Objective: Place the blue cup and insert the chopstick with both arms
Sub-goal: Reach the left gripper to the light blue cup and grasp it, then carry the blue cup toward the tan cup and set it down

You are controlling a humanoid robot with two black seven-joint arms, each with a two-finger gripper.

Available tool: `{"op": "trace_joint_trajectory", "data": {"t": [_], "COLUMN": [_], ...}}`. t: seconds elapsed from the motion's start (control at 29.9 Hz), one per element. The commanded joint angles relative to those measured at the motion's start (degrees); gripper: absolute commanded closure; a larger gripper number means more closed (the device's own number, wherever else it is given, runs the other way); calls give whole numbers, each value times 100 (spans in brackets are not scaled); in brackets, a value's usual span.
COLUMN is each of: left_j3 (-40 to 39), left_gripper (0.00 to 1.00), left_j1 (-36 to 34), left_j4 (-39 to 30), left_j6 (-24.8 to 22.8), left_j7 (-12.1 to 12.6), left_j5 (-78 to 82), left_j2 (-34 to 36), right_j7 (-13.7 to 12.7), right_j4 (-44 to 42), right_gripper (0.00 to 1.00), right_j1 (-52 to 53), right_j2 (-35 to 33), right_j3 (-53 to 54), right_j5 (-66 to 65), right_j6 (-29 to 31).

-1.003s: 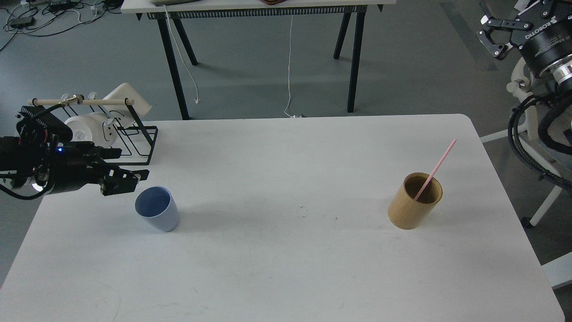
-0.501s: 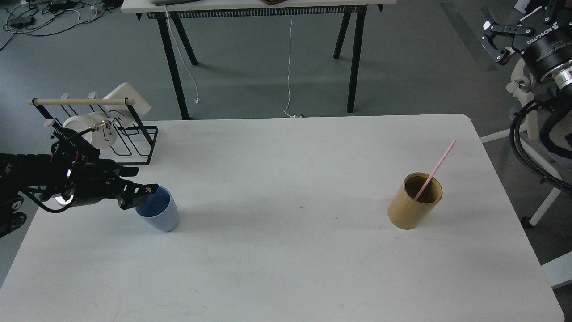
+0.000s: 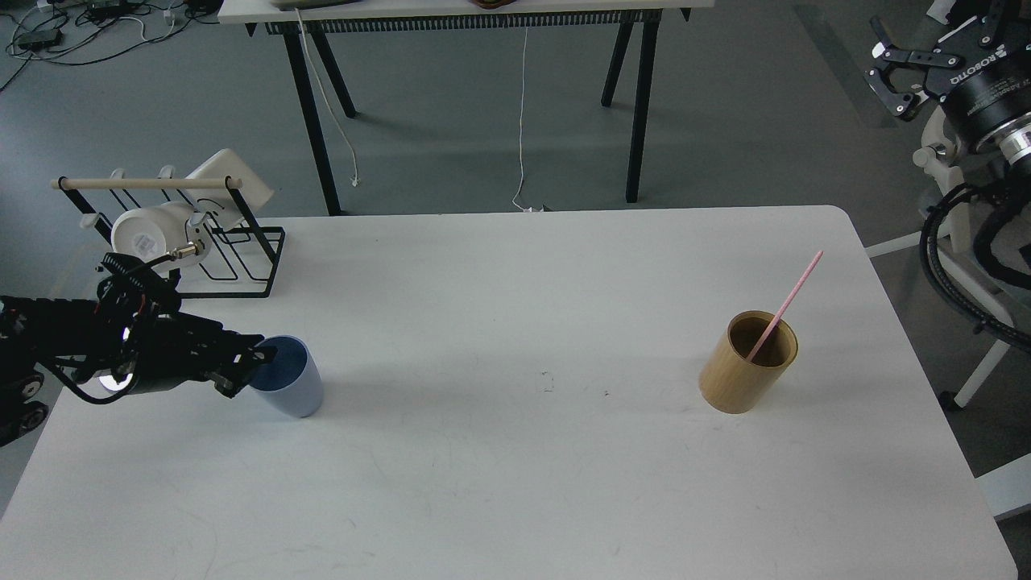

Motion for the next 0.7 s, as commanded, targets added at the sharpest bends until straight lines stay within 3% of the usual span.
{"op": "trace_joint_trajectory", "data": {"t": [0.0, 0.2, 0.27, 0.43, 0.57, 0.67], "left_j3": [0, -17, -87, -79, -88, -70], "left_gripper": [94, 96, 96, 96, 97, 97], "left_j1": [0, -69, -166, -903, -1387, -1581], "left_j4": [16, -2, -63, -440, -959, -1048], "left_j6": [-7, -24, -59, -462, -1165, -1404], "left_j7": [-9, -35, -158, -299, -203, 78], "left_j5": [0, 0, -9, -9, -9, 0], "left_j2": [8, 8, 16, 25, -88, -614], "right_j7": [-1, -1, -1, -1, -1, -9], "right_j4": [0, 0, 0, -8, 0, 0], "right_gripper": [1, 1, 1, 1, 1, 1], "right_j1": [0, 0, 0, 0, 9, 17], "right_j2": [-1, -27, -36, -53, -62, -62], "right_j3": [2, 2, 2, 20, 64, 125], "right_j5": [0, 0, 0, 0, -9, -9], "right_j6": [-1, -1, -1, -1, -1, -1]}}
